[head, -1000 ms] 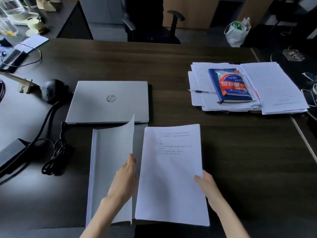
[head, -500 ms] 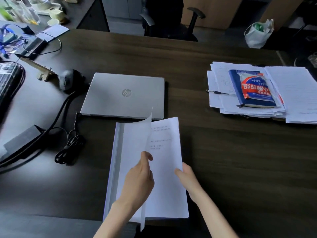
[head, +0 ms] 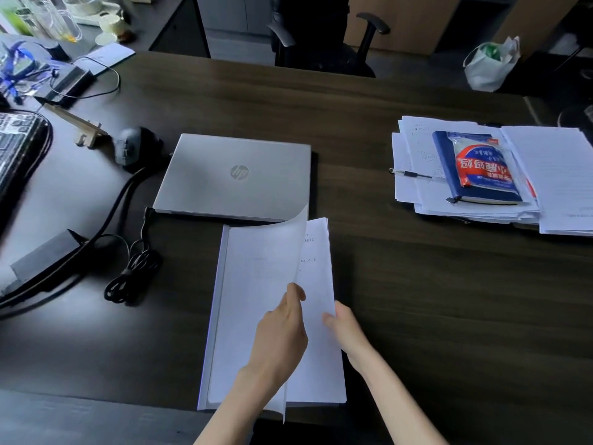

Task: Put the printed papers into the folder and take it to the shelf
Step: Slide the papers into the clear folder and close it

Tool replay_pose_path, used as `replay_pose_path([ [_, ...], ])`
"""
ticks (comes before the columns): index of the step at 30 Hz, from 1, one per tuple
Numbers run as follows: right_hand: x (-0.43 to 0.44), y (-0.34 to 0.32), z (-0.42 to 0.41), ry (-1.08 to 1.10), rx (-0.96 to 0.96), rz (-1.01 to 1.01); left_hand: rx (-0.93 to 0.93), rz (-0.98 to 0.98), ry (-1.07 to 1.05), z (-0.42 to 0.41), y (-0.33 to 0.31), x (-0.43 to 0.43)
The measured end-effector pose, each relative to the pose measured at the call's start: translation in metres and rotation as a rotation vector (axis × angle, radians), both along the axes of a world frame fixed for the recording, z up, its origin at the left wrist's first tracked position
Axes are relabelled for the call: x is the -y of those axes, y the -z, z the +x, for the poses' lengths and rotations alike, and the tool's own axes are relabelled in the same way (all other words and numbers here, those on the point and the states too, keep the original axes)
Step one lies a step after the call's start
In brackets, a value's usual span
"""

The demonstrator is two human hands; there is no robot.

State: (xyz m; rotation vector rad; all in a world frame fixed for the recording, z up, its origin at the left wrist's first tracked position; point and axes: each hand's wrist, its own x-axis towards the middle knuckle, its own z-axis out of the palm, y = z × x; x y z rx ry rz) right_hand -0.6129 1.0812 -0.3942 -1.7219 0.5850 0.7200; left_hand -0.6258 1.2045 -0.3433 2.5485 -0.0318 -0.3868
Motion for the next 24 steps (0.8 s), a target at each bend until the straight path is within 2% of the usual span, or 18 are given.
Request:
replay_pose_path([
  [11,0.000,-0.002,0.002,-0.131,-0.030,-0.028,-0.075,0.015,-0.017,0.005,0.014,0.019],
  [19,-0.002,-0.004,0.003,-0.084,-0.075,0.003,-0.105,0.032,0.047,0.003,0.018,0.026],
  [22,0.006,-0.008,0.004,-0.073,-0.015,-0.028,-0.128,-0.065,0.113,0.002,0.020,0.020],
  [24,0.014,-0.007,0.005,-0.028,0.031,-0.108,-0.186,-0.242,0.009,0.004,0.019,0.003],
])
